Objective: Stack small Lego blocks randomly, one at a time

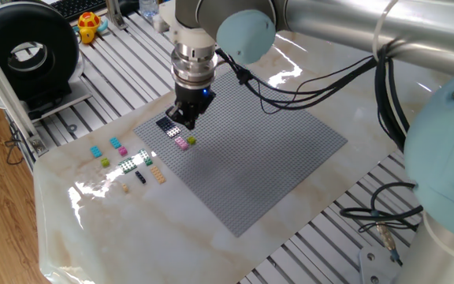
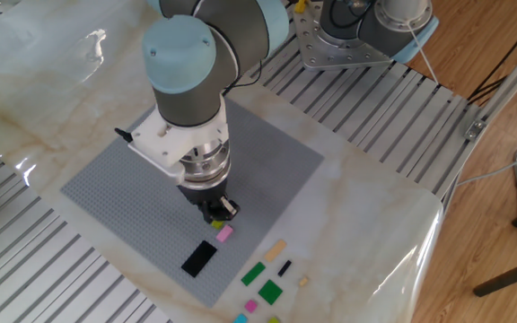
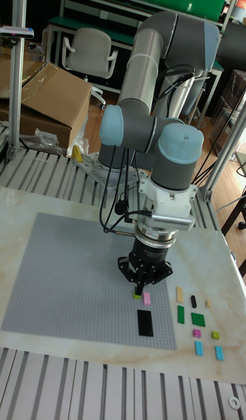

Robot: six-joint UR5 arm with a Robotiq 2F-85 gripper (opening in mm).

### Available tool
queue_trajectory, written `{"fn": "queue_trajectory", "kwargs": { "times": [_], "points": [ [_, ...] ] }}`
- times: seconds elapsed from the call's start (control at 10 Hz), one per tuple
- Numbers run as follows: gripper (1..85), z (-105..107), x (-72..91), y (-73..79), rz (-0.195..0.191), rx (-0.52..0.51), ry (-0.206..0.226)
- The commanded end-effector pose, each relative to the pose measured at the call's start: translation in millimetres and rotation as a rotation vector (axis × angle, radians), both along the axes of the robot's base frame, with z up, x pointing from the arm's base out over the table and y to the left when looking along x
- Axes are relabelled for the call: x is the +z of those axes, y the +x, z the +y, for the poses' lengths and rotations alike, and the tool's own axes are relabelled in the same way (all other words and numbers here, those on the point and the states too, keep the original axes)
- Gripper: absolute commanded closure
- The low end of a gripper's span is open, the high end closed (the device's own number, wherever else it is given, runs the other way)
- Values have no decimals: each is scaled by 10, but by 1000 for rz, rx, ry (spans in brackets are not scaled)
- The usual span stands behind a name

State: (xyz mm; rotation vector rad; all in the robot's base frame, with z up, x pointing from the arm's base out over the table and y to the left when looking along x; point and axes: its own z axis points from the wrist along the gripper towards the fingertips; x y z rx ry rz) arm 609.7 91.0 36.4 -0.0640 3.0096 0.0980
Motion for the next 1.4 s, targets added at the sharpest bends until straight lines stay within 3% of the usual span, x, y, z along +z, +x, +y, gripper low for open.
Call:
{"fn": "queue_trajectory", "kwargs": {
  "times": [0.0, 0.1, 0.2, 0.3, 0.4, 0.5, 0.6, 0.7, 0.8, 0.9, 1.1, 1.3],
  "points": [
    [843, -28, 33, 156, -73, 39, -4],
    [843, -136, 40, 141, -39, 52, -32],
    [843, -104, 104, 172, 9, 49, 5],
    [843, -82, 139, 198, 31, 41, 14],
    [843, -141, 117, 193, 43, 57, -13],
    [843, -199, 100, 182, 52, 71, -36],
    [843, -131, 103, 182, 51, 71, -10],
    [843, -68, 115, 254, 25, 42, 17],
    [843, -92, 118, 306, 7, 15, 11],
    [843, -229, 95, 309, 7, 16, -46],
    [843, -324, 145, 163, 58, 46, -36],
    [843, -344, 115, 127, 69, 51, -49]
  ]
}}
